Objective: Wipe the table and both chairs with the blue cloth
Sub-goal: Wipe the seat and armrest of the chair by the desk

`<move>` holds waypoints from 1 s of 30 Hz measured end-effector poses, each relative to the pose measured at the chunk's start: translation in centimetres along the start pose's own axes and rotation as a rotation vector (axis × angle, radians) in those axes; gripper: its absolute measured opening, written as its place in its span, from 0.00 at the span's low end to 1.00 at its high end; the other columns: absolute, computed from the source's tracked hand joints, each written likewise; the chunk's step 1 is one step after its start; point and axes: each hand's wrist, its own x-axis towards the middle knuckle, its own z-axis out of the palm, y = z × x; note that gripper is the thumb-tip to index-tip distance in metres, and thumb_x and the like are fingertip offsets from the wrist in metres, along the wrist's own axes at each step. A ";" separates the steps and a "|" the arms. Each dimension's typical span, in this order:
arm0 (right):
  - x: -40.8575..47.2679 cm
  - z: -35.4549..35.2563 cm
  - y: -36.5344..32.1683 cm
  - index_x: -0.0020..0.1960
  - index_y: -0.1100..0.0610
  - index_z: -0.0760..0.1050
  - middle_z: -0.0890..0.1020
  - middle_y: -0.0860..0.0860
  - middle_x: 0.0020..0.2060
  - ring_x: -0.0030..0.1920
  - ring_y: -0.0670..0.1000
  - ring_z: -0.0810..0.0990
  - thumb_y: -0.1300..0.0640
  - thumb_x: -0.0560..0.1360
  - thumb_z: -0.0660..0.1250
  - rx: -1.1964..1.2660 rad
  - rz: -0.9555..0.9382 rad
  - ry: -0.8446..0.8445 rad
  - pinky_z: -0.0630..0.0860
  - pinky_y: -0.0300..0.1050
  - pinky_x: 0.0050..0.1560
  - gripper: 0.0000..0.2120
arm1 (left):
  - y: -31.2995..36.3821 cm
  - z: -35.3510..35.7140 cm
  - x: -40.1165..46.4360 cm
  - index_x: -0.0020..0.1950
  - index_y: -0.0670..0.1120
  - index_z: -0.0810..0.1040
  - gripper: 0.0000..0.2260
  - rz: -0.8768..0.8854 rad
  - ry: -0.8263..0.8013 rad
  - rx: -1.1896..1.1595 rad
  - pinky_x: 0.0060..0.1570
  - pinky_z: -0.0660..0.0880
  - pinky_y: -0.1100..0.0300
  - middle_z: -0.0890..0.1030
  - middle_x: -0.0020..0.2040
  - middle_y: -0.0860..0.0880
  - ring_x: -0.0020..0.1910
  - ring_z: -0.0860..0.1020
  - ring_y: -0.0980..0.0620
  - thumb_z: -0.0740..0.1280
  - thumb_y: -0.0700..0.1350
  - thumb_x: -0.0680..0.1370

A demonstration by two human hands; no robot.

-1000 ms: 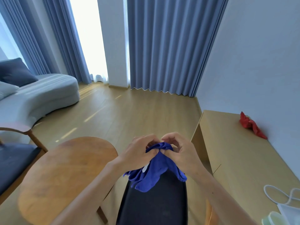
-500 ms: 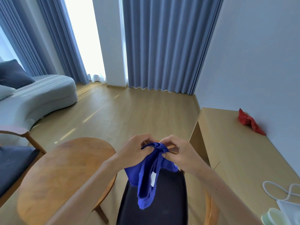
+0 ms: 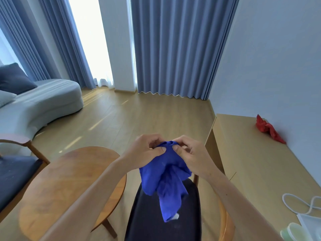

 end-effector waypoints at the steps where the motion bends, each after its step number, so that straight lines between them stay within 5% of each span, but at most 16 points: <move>1: 0.2 0.0 -0.1 0.50 0.53 0.78 0.83 0.49 0.41 0.37 0.47 0.81 0.59 0.79 0.63 0.003 -0.003 0.009 0.79 0.49 0.40 0.06 | 0.1 0.0 0.1 0.44 0.50 0.79 0.05 0.013 0.023 0.032 0.47 0.78 0.50 0.82 0.41 0.50 0.43 0.80 0.50 0.66 0.41 0.77; 8: 0.6 0.1 0.0 0.52 0.51 0.76 0.82 0.56 0.43 0.43 0.59 0.80 0.54 0.80 0.62 0.059 -0.025 0.050 0.77 0.62 0.44 0.05 | 1.3 -0.1 0.7 0.48 0.48 0.79 0.05 0.071 0.116 0.117 0.46 0.76 0.52 0.82 0.41 0.50 0.43 0.78 0.51 0.64 0.42 0.78; 13: 0.4 -0.1 0.8 0.56 0.50 0.76 0.81 0.45 0.51 0.50 0.43 0.79 0.61 0.75 0.68 -0.035 0.009 -0.080 0.77 0.36 0.49 0.12 | 1.6 -0.9 1.2 0.48 0.50 0.80 0.06 0.088 0.076 0.123 0.46 0.76 0.58 0.82 0.42 0.53 0.43 0.79 0.54 0.64 0.40 0.78; 18: 0.1 0.0 1.6 0.51 0.53 0.79 0.83 0.46 0.46 0.46 0.46 0.80 0.63 0.76 0.66 -0.111 0.002 0.053 0.77 0.43 0.49 0.08 | 1.3 -2.5 1.5 0.46 0.50 0.79 0.06 0.119 0.074 0.226 0.39 0.70 0.65 0.81 0.39 0.53 0.39 0.75 0.56 0.64 0.40 0.77; 25: 1.0 0.9 -0.4 0.48 0.49 0.76 0.82 0.43 0.43 0.45 0.41 0.80 0.63 0.74 0.70 -0.070 -0.067 0.026 0.76 0.33 0.48 0.10 | 1.4 -1.9 1.3 0.47 0.51 0.76 0.04 0.187 -0.034 0.366 0.41 0.70 0.70 0.80 0.43 0.56 0.43 0.75 0.61 0.68 0.43 0.75; 30: 0.2 0.3 0.3 0.49 0.51 0.77 0.82 0.44 0.42 0.42 0.42 0.80 0.57 0.73 0.72 -0.113 0.034 0.002 0.78 0.35 0.45 0.06 | 1.6 -2.3 1.5 0.47 0.49 0.79 0.06 0.214 -0.042 0.386 0.42 0.68 0.73 0.80 0.44 0.56 0.44 0.75 0.62 0.65 0.39 0.77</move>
